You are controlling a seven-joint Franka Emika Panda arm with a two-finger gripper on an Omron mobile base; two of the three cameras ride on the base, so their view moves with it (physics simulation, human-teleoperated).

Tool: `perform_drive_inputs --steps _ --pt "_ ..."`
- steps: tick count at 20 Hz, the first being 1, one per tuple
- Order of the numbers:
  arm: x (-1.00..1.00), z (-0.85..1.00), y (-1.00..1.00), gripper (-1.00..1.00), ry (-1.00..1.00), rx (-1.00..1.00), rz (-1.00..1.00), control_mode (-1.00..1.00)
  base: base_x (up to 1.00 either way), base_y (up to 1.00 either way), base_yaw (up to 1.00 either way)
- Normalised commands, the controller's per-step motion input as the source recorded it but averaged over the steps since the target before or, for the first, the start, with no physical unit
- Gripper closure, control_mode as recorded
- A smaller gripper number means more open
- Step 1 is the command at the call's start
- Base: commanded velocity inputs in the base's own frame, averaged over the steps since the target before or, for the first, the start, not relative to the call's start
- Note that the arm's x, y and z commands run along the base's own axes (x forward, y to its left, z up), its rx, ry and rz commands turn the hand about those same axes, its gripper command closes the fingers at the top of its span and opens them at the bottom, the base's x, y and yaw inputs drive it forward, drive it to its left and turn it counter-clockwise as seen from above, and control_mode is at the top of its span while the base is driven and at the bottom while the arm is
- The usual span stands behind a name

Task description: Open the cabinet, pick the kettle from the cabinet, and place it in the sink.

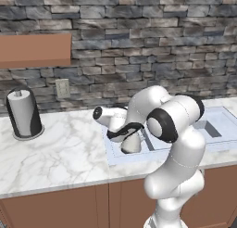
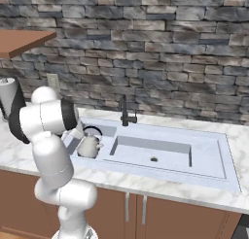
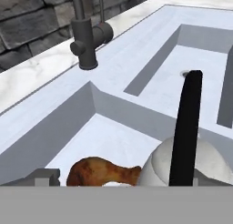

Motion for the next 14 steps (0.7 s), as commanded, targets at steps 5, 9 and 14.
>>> perform_drive_inputs --steps 5,9,14 --pt "-0.13 -0.38 0.36 -1.00 -0.12 0.00 -0.13 -1.00 0.00 0.00 0.00" --pt "-0.19 -0.33 0.36 -1.00 -0.11 0.00 -0.17 -1.00 0.00 0.00 0.00" --pt "-0.17 -0.32 0.32 -1.00 -0.07 0.00 -0.17 -1.00 0.00 0.00 0.00"
